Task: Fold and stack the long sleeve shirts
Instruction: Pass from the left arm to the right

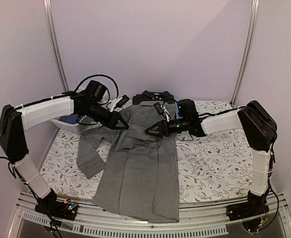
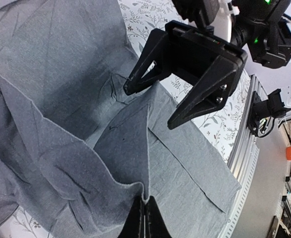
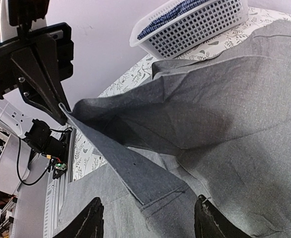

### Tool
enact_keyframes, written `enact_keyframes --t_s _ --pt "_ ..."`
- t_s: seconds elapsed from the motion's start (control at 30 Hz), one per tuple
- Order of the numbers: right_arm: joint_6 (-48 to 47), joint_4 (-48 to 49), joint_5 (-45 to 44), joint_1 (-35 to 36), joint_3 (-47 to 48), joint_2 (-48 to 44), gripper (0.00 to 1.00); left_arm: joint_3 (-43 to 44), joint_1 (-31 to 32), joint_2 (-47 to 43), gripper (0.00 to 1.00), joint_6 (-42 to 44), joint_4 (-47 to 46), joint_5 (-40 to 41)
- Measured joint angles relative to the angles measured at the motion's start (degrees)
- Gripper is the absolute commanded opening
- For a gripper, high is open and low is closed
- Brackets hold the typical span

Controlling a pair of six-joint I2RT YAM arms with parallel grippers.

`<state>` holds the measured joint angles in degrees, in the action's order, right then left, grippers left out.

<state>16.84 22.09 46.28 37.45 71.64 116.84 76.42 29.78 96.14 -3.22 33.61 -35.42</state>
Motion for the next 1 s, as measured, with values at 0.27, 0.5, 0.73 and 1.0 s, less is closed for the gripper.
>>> enact_keyframes --t_s 0.27,0.5,0.73,1.0 --pt "-4.0 -7.7 -5.3 2.4 0.2 -0.9 0.45 1.2 0.0 0.2 0.0 -0.3 -0.2 0.3" --pt "-3.5 -12.4 -7.4 3.5 1.2 -2.6 0.0 1.4 0.0 0.7 0.08 -1.0 -0.3 1.5" --pt "7.1 -17.9 -6.4 6.8 -1.3 -14.0 0.0 3.4 0.0 2.0 0.37 -4.3 -1.5 5.2" --pt "27.2 -16.9 -10.4 14.0 -23.1 -31.2 0.0 3.5 2.5 5.7 0.39 -8.6 -5.0 8.1"
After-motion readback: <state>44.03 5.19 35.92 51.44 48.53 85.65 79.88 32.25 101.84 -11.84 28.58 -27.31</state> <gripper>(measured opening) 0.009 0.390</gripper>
